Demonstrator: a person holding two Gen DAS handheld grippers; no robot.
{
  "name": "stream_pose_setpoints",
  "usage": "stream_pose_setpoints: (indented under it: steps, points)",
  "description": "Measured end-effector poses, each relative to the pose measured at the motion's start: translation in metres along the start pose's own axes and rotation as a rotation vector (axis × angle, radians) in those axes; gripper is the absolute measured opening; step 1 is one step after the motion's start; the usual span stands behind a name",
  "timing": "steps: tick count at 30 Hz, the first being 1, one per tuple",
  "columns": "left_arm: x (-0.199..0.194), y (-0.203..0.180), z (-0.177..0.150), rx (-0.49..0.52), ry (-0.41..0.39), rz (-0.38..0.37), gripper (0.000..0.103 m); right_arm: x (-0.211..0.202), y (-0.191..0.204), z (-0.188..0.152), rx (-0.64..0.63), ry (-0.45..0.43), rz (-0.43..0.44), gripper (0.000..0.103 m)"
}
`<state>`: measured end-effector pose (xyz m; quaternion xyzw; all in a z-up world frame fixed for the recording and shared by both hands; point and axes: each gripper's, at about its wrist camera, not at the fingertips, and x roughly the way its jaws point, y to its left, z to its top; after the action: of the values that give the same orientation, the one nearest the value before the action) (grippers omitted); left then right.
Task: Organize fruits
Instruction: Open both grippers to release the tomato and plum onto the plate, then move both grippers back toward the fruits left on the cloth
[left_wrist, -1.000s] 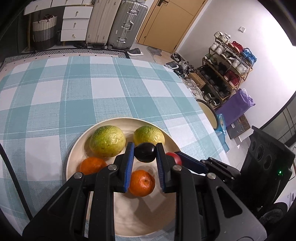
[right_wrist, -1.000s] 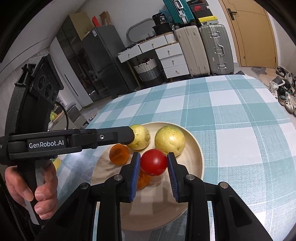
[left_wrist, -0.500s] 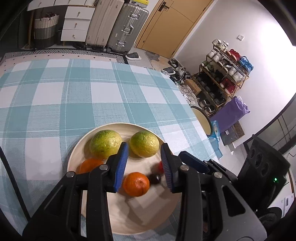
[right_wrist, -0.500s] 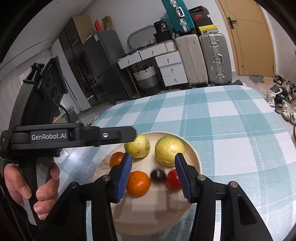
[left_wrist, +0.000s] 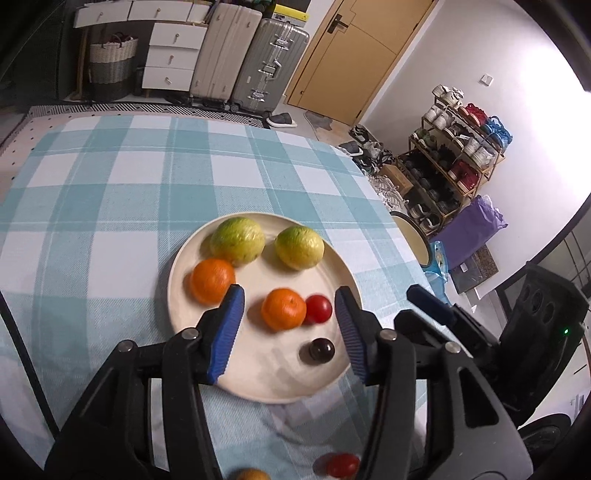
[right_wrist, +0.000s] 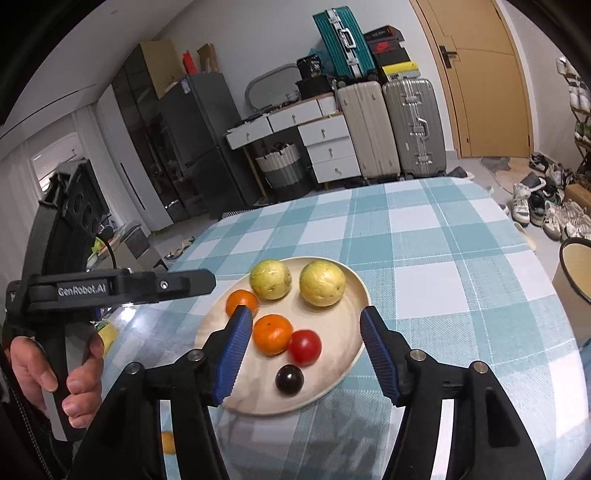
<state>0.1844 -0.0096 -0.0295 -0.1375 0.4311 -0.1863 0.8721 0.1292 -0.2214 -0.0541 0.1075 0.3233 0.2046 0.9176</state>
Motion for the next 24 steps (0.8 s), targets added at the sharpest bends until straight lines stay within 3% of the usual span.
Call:
stream_pose_setpoints:
  steps: [6, 11, 18, 24]
  points:
    - [-0.023, -0.002, -0.025, 0.011, -0.025, 0.043, 0.052, -0.017, 0.012, -0.007, -0.027, -0.011, 0.024, 0.067]
    - [-0.036, -0.001, -0.046, 0.004, -0.025, 0.099, 0.054, -0.028, 0.02, -0.013, -0.038, -0.024, 0.055, 0.076]
    - [-0.052, -0.017, -0.066, 0.064, -0.081, 0.23, 0.08, -0.042, 0.033, -0.021, -0.046, -0.045, 0.103, 0.087]
    - [-0.063, -0.021, -0.078, 0.062, -0.095, 0.279, 0.085, -0.052, 0.04, -0.027, -0.054, -0.044, 0.098, 0.095]
